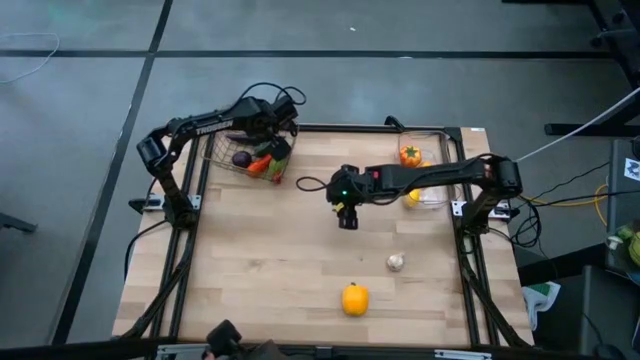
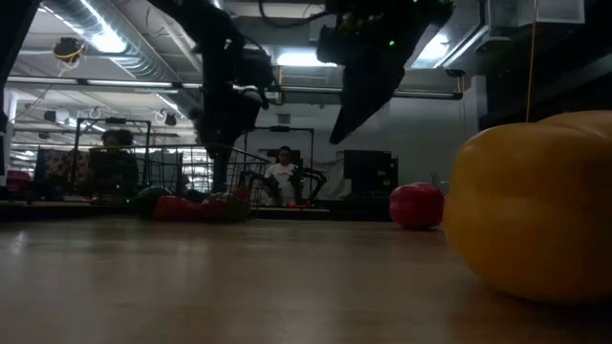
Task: Sort produce into baskets
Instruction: Put the yellow bell pepper into the silver wire basket
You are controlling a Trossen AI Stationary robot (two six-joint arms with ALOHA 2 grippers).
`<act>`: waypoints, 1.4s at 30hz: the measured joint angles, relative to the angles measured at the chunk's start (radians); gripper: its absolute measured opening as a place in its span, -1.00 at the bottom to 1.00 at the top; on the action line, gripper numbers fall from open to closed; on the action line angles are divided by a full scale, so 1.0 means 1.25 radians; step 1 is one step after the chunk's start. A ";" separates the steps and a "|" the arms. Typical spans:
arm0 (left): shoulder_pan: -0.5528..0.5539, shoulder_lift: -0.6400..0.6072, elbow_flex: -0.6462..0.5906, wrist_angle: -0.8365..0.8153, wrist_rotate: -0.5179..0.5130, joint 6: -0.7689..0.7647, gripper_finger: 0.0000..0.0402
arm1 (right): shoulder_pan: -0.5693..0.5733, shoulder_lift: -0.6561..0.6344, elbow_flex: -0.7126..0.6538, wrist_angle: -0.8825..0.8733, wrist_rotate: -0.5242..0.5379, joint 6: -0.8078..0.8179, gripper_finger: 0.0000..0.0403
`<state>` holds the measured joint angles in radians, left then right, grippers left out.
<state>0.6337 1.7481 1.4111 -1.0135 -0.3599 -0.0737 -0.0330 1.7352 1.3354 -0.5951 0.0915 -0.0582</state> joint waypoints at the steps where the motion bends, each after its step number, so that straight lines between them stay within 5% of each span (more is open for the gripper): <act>1: -0.004 0.000 0.009 -0.005 0.000 0.002 0.27 | 0.000 -0.010 0.000 -0.016 0.016 -0.001 0.26; 9: -0.046 -0.001 0.082 -0.022 0.012 0.018 0.27 | 0.000 -0.122 0.000 -0.147 0.169 -0.001 0.26; 23: -0.221 -0.001 0.116 -0.008 0.177 -0.077 0.27 | 0.001 -0.348 -0.007 -0.356 0.202 0.066 0.26; 28: -0.323 -0.001 0.116 0.051 0.204 -0.099 0.27 | 0.001 -0.420 -0.073 -0.357 0.133 0.093 0.26; 37: -0.494 0.001 0.116 0.190 0.204 -0.114 0.27 | 0.075 -0.464 -0.225 -0.290 -0.121 0.133 0.26; 42: -0.561 0.008 0.116 0.276 0.204 -0.169 0.27 | 0.156 -0.463 -0.282 -0.209 -0.152 0.133 0.26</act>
<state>-0.0675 1.7583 1.5558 -0.6691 -0.1047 -0.2850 0.1617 1.1568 0.9834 -0.8560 -0.0982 0.1081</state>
